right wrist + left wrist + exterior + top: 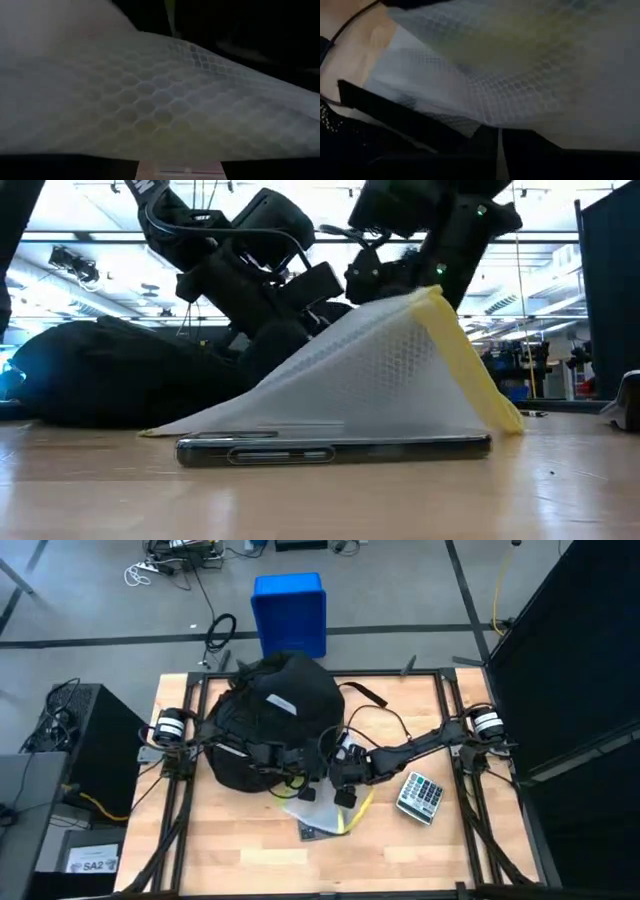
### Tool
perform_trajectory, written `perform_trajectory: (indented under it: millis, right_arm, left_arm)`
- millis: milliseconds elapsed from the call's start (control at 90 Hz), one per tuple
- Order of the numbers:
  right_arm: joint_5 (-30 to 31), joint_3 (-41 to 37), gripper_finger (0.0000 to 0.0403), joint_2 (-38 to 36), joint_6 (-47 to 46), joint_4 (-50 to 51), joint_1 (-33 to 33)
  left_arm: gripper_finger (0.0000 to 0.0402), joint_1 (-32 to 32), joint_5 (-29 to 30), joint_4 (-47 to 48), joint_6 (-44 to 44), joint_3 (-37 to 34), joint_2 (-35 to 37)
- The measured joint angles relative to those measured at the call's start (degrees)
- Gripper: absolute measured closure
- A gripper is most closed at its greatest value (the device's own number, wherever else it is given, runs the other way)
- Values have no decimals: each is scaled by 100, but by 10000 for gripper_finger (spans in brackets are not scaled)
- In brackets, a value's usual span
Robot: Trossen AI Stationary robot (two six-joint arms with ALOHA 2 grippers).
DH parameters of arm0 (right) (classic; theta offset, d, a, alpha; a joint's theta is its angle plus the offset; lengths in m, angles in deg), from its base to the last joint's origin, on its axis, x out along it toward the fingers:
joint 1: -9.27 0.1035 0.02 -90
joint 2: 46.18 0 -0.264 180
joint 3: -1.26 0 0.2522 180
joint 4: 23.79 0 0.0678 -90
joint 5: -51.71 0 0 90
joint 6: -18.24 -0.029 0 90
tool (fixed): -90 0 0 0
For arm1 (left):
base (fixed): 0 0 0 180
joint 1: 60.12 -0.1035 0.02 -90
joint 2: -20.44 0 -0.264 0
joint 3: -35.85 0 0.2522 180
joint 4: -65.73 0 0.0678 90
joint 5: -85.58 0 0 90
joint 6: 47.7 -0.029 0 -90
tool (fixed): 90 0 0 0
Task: Unpack backpack
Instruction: Remove the pen from the zip bag
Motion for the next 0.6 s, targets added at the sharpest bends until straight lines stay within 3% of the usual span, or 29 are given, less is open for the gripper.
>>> perform_trajectory:
  millis: [233, 522, 600]
  right_arm:
    - [-150, -165, 255, -9, 0, 35, 7]
    - [-336, -167, 382, -5, 50, 59, 86]
    - [-346, -164, 391, -8, 10, 61, 118]
  left_arm:
    - [402, 0, -2, 20, 0, 0, 0]
    - [402, 0, 0, 26, 0, 0, 0]
    - [402, 0, 2, 30, 0, 0, 0]
